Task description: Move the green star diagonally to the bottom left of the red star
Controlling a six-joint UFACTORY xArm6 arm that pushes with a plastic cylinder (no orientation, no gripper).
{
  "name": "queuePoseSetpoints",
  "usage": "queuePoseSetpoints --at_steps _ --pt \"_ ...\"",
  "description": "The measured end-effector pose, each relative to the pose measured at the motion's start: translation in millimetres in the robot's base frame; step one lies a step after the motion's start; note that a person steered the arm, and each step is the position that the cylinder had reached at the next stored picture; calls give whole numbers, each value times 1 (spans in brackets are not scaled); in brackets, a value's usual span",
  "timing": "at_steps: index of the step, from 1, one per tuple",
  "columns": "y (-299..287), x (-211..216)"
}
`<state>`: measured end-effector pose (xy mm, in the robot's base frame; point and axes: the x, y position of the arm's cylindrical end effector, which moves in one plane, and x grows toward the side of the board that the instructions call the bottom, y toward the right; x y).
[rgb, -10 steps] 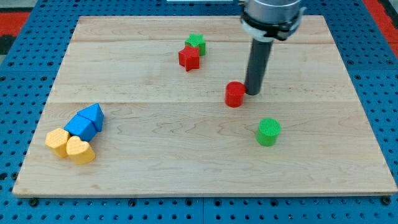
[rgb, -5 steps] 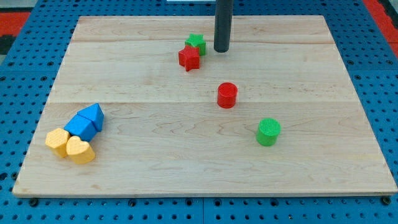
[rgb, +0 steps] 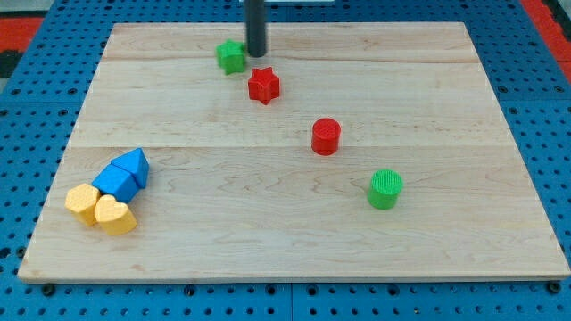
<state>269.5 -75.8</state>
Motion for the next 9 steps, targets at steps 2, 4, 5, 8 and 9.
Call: queuePoseSetpoints --at_steps 2,4,5,8,9 --pt "-8 -20" --pt "-62 7" --pt "-79 -34" --pt "-81 57" --pt "-55 38"
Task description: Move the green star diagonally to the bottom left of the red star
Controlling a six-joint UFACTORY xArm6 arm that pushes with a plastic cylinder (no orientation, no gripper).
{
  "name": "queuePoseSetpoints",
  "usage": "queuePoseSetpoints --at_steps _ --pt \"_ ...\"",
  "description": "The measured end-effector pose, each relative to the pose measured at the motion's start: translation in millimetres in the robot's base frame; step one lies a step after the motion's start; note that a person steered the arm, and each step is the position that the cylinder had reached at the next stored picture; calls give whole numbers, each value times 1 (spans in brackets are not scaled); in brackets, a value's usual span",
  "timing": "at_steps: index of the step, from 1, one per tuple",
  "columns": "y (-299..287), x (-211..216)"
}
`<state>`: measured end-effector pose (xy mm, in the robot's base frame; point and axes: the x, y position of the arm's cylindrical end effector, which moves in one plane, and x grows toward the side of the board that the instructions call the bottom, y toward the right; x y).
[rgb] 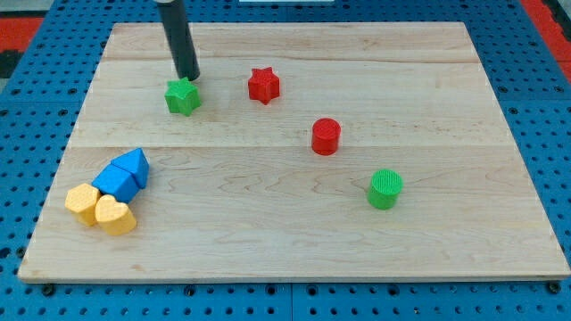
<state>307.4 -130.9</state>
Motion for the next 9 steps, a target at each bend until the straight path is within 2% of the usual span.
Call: queuePoseSetpoints --at_steps 1,3,4,5,6,7,8,9 --pt "48 2" --pt "24 -8" --pt "-19 12" --pt "-26 38" --pt "20 21" --pt "23 92" --pt "91 170" --pt "178 211"
